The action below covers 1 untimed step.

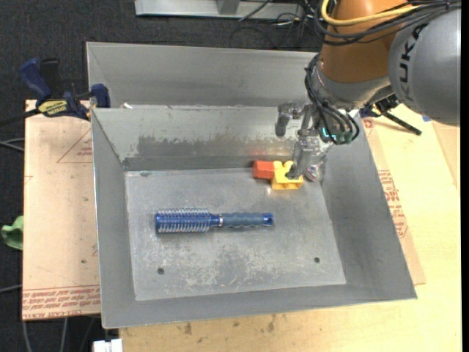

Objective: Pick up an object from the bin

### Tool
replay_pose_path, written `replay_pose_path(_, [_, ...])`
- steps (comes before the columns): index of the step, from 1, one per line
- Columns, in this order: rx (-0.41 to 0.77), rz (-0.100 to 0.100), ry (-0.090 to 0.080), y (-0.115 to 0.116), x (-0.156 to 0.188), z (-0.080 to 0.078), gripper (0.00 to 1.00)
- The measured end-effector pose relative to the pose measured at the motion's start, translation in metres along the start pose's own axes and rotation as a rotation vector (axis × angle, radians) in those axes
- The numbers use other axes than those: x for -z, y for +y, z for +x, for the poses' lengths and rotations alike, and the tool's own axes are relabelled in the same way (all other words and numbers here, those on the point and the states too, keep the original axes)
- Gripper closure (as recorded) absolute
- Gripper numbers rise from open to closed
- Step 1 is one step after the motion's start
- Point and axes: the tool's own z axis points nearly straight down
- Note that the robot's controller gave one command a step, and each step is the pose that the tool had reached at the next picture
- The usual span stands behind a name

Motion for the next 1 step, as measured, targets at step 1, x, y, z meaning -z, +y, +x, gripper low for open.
replay_pose_path(1, [0.324, -0.001, -0.002, 0.0622, -0.1652, 0.048, 0.0])
